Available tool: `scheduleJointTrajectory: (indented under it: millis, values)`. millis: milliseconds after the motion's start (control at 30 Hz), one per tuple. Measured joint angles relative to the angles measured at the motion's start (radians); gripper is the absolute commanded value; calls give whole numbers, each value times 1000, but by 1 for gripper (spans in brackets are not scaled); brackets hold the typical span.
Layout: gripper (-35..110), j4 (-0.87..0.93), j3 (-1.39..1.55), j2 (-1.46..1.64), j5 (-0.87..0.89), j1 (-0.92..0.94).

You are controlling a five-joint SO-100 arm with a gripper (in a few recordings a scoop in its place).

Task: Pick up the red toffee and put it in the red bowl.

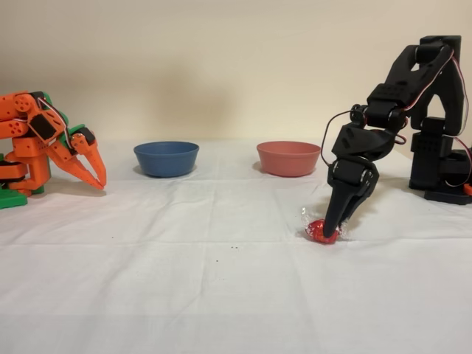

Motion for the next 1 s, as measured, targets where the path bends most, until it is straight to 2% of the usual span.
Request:
scheduleJointTrajectory:
  millis: [467, 1000]
  values:
    - [5, 103, 26, 126, -18, 43]
    - [5, 376, 0, 422, -34, 210]
